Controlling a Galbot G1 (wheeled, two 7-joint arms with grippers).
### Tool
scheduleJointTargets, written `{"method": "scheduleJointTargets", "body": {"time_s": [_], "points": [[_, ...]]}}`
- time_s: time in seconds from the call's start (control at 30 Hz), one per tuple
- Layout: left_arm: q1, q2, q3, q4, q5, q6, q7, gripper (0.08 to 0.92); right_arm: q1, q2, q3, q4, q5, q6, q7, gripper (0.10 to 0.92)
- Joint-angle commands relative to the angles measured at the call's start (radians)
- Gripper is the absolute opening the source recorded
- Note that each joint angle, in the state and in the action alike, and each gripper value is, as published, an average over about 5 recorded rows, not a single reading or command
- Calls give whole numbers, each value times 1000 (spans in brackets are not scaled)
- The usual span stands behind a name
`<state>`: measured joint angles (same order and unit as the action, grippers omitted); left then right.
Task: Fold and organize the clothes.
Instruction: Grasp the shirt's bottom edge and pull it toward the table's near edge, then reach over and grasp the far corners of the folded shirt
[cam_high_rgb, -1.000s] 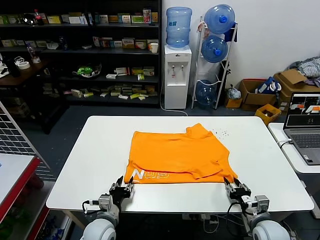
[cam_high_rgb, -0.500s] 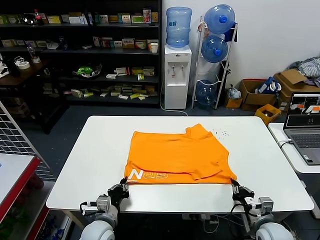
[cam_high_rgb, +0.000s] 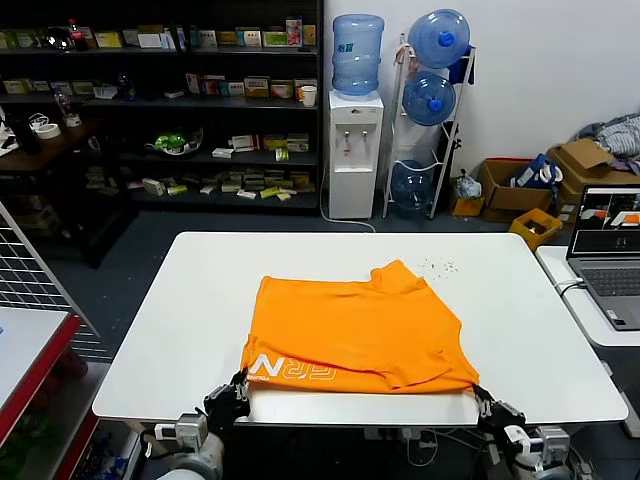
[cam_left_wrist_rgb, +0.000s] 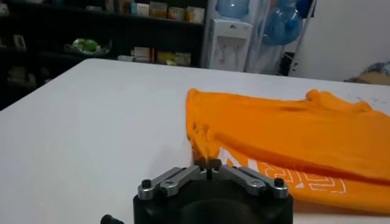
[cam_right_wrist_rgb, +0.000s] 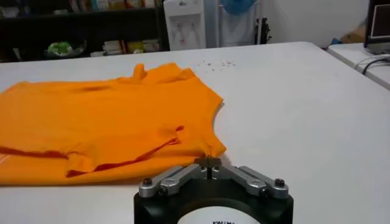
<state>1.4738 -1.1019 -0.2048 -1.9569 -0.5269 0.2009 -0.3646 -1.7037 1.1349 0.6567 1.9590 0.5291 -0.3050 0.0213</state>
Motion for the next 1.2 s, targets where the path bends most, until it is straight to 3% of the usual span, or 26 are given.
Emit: {"method": "scheduleJointTargets", "body": {"time_s": [0.03,0.17,0.27,0.5,0.63,0.77,0.97,1.2], "points": [[156,25,-4,-89,-14,-7,-20,98,-163,15,31,89,-14,-14,19,125],[171,26,-7,-93,-12,-8,-20,103,-153,16,44,87,-54,-5,16,137],[158,28,-10,-94,-14,-5,-20,152,-128,2,58,98,-73,14,7,199],[72,68,-40,-131,-46,15,-16,350,44,-109,78,136,14,27,-14,406],[-83,96,-43,-89,-92,-6,14,471,315,-166,-23,43,56,-9,15,510],[-330,87,10,57,-196,2,43,584,653,-154,-212,-175,105,-61,73,623],[-688,28,135,418,-265,82,102,756,1024,-26,-423,-576,95,-88,88,783],[-871,-12,240,730,-267,113,188,821,1183,119,-487,-879,9,-104,58,822]]}}
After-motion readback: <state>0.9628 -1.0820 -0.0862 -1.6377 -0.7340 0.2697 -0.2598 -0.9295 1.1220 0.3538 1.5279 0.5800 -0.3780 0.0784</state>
